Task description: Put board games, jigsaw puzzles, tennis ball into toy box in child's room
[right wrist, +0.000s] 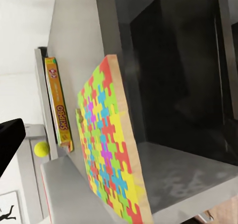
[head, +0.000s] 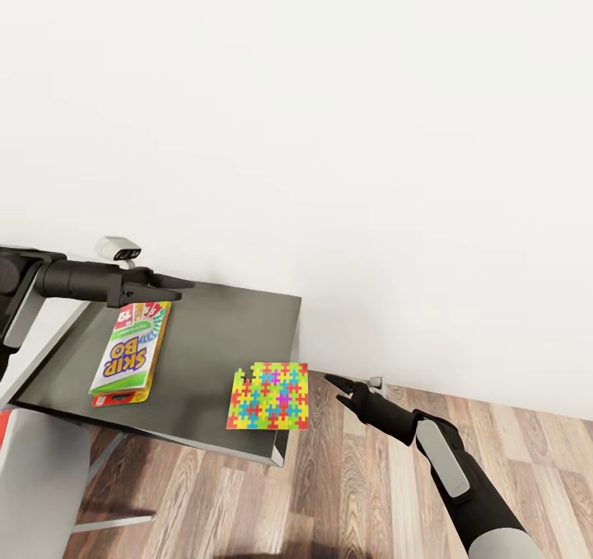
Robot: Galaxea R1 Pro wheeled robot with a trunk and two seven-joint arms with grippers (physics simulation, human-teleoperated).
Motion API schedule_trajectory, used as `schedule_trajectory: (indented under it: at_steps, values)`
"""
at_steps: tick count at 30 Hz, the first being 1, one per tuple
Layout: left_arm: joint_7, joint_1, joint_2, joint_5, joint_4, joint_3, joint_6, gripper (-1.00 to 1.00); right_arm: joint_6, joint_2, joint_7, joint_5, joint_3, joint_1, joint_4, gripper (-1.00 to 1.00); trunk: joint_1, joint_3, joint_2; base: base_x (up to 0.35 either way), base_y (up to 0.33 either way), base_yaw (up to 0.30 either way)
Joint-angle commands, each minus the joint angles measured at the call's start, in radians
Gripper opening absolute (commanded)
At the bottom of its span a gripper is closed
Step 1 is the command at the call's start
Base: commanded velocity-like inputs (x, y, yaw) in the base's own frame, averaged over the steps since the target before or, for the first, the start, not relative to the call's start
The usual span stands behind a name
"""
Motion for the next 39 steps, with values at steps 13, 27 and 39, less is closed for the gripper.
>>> schedule_trajectory:
  at_steps: [13,27,39]
  values:
    - [-0.004,-0.001,0.001,0.001,0.001,-0.002,0.011,1.00,0.004,0.000,0.000,-0.004,0.002,-0.001,0.000,1.00,0.050,-0.042,-0.092,0.000,0.000,0.000]
    - [-0.004,-0.001,0.003,0.001,0.001,-0.002,0.011,1.00,0.004,0.001,-0.007,-0.005,0.002,0.000,0.000,1.00,0.081,-0.067,-0.148,0.000,0.000,0.000]
    - [-0.004,-0.001,0.001,0.000,0.004,0.027,0.011,1.00,0.007,0.004,-0.011,-0.005,0.004,-0.002,0.000,1.00,0.096,-0.078,-0.176,0.000,0.000,0.077]
